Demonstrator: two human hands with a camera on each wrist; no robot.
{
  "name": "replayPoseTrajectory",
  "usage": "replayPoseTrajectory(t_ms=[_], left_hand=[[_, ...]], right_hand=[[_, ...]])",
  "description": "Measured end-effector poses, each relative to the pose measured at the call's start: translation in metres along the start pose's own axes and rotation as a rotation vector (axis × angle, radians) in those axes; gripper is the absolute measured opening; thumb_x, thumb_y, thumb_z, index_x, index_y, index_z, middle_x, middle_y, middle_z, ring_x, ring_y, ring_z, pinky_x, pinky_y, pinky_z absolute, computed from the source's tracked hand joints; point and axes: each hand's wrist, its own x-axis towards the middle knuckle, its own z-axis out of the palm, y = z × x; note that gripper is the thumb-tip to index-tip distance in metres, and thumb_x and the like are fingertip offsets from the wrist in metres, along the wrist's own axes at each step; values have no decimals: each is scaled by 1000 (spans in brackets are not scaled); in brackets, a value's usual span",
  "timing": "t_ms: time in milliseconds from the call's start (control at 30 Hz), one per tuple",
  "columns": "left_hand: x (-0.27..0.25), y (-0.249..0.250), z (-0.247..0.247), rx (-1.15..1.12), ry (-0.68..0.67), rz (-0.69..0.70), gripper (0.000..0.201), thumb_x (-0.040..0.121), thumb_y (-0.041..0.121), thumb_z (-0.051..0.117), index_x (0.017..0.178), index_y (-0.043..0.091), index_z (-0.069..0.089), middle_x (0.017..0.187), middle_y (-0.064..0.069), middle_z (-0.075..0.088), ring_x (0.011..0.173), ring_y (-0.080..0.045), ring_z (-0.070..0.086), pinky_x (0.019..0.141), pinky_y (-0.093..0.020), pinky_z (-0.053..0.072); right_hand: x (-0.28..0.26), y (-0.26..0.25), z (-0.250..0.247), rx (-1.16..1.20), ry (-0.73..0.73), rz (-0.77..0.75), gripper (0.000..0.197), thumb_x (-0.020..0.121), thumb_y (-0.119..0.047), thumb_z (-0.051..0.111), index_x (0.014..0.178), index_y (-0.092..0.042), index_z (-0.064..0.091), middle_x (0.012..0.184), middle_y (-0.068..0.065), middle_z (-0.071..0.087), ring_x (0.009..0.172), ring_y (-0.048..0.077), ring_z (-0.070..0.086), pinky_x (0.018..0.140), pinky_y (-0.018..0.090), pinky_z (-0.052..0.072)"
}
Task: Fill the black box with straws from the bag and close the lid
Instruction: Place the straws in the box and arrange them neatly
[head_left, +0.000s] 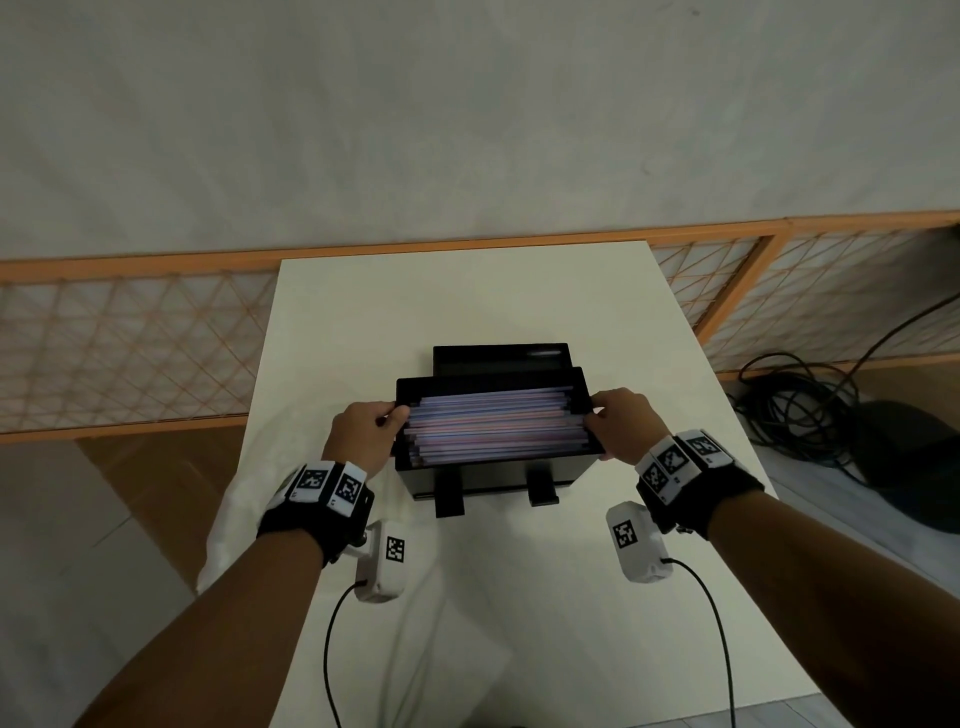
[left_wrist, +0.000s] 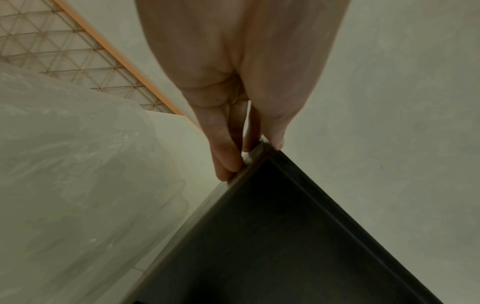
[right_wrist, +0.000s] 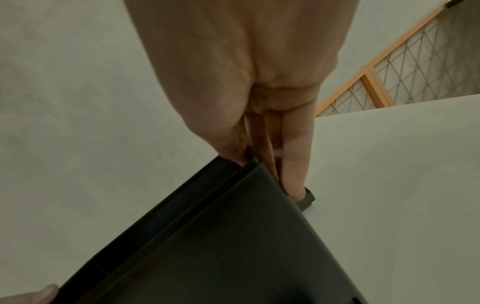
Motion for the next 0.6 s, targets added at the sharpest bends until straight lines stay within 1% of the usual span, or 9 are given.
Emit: replayPoseTrajectory(t_ms=[100,167,233,300,333,400,467,533,600], left_hand=[[-2,0,-2,-12,-22,-15,33,95,33,49,109,9,68,92,-15,68,89,-32,63,70,-27,40],[-4,3,-6,-58,4,-48,34,94,31,51,117,10,62,103,-13,68,88,-29,64,73,-29,48],[-5,10,-11,-57,115,33,29,92,25,55,115,7,61,101,-13,67,85,-27,63,78,-32,50],[-8,22,-13,10,133,191,24,91,16,54,110,5,64,100,-12,67,85,-25,62,80,-30,48],[-9,28,-11,66,76,260,24,91,14,53,109,5,65,103,-13,67,89,-26,62,82,-31,48],[-8,37,-3,235,-91,321,27,92,11,48,111,6,66,110,-15,65,99,-30,61,87,-34,48],[-7,39,7,395,-224,314,29,92,9,46,112,7,65,114,-17,62,104,-32,59,87,-34,46],[-8,38,12,443,-277,300,30,90,5,46,113,7,65,115,-18,62,105,-32,59,86,-33,45],[-9,37,14,444,-284,298,31,88,1,46,112,6,65,114,-19,62,105,-33,59,87,-34,46]], right_hand=[[1,3,-1,14,-9,28,31,91,-18,50,118,-7,61,106,17,69,78,35,70,74,42,59],[0,3,-3,-23,97,37,37,92,-25,51,125,-8,55,114,15,66,98,32,64,87,37,52],[-3,-3,-6,-34,242,-16,32,92,-25,51,117,-7,59,111,14,66,105,31,60,87,32,45],[-6,-14,-4,-45,223,-56,23,89,-20,51,97,-5,67,95,14,69,92,31,62,73,27,44],[-6,-18,-2,-57,175,-48,22,87,-17,51,84,-3,68,83,15,68,82,31,62,65,25,42],[-3,-25,2,-65,121,7,31,85,-15,52,56,-4,53,59,11,54,64,28,54,53,24,36],[1,-32,6,-45,114,41,39,86,-16,51,51,-10,36,53,5,40,58,26,46,51,25,33],[3,-40,10,-33,95,66,39,88,-18,50,53,-11,35,56,3,39,60,24,44,55,26,34],[3,-44,15,-23,66,84,39,89,-16,49,54,-10,34,57,2,39,58,21,41,52,27,32]])
